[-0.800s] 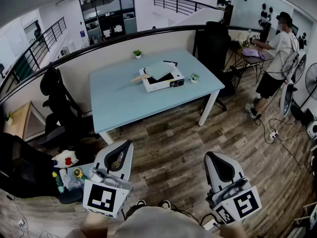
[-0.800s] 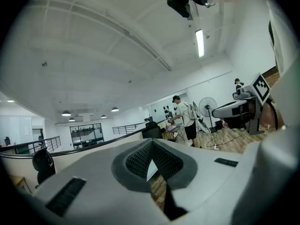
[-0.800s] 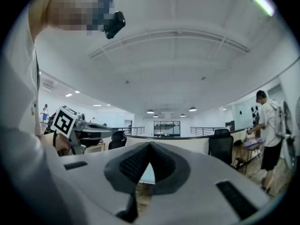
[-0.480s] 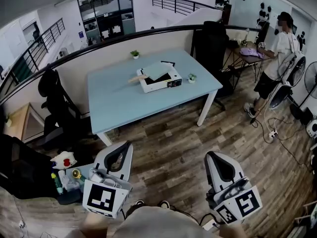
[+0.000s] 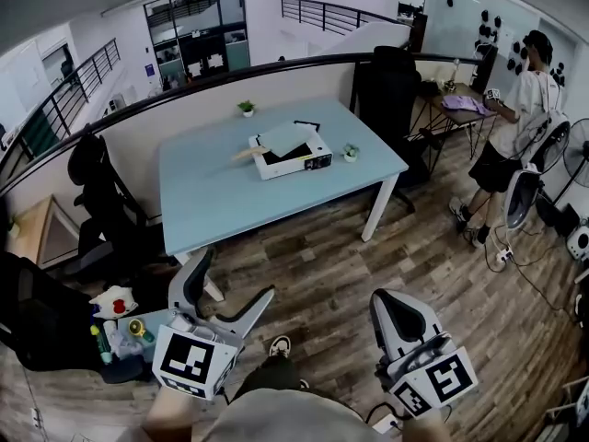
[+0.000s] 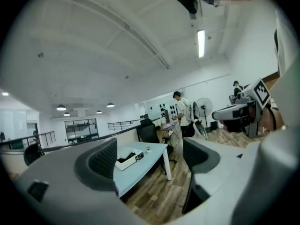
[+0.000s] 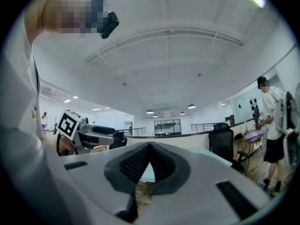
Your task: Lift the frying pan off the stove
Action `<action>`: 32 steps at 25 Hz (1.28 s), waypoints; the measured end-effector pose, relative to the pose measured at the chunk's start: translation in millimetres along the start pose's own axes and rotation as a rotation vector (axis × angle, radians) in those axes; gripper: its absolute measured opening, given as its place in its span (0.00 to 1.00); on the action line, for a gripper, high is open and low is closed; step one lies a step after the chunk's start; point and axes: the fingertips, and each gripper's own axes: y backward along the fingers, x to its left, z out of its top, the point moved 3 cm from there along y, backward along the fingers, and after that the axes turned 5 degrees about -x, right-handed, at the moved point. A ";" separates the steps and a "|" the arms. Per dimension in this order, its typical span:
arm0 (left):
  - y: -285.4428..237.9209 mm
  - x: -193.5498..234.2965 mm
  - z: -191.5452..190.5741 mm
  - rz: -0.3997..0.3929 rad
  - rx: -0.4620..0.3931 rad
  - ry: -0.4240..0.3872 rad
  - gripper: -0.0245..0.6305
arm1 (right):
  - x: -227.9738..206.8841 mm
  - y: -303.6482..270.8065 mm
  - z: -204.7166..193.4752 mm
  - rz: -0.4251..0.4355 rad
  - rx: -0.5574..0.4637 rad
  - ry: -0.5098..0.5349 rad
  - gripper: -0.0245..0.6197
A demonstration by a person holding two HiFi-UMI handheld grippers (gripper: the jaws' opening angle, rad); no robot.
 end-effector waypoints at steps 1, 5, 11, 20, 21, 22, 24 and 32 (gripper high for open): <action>-2.5 0.2 -0.1 0.014 -0.004 -0.034 0.68 | -2.7 -0.7 -2.0 -0.002 0.003 0.001 0.04; -21.9 0.7 -7.4 0.023 0.001 -0.059 0.68 | -19.3 -9.4 -8.2 -0.017 0.016 0.009 0.04; -58.4 7.9 -25.4 0.000 0.041 -0.062 0.68 | -44.2 -29.4 -21.0 -0.041 0.039 0.000 0.04; -126.7 40.1 -40.2 -0.041 0.072 -0.046 0.68 | -89.5 -88.4 -33.7 -0.068 0.087 -0.008 0.04; -136.6 44.9 -43.2 -0.052 0.080 -0.037 0.68 | -95.7 -97.6 -35.7 -0.073 0.093 -0.010 0.04; -146.6 50.5 -46.3 -0.059 0.089 -0.033 0.68 | -101.9 -107.4 -37.5 -0.077 0.099 -0.013 0.04; -167.0 63.6 -51.2 -0.063 0.101 -0.040 0.68 | -114.4 -129.1 -39.9 -0.083 0.111 -0.021 0.04; -250.3 136.0 -71.0 -0.059 0.158 -0.052 0.68 | -160.7 -240.6 -44.4 -0.065 0.147 -0.029 0.04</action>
